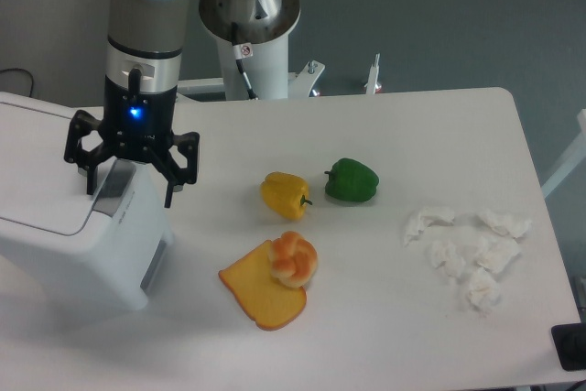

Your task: Close the trash can

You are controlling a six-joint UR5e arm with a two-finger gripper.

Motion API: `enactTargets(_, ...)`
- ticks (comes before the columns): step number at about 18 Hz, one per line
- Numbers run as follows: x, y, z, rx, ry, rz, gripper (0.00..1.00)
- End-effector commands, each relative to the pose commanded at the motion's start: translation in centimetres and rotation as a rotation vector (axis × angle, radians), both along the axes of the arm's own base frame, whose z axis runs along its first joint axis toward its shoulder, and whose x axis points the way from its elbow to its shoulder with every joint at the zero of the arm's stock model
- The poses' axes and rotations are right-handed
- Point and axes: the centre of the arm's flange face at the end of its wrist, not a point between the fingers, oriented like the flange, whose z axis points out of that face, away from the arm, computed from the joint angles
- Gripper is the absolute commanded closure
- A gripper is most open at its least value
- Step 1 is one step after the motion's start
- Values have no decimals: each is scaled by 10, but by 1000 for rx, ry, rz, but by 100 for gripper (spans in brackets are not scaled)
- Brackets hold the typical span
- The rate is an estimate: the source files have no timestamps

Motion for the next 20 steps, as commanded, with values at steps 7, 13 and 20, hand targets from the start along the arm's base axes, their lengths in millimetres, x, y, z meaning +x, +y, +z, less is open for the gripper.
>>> enactTargets(7, 0, 0, -1, -4, 1, 1, 0)
enactTargets(13, -1, 0, 3, 7, -7, 13, 0)
enactTargets(20, -80, -25, 40, 137, -92, 137, 0)
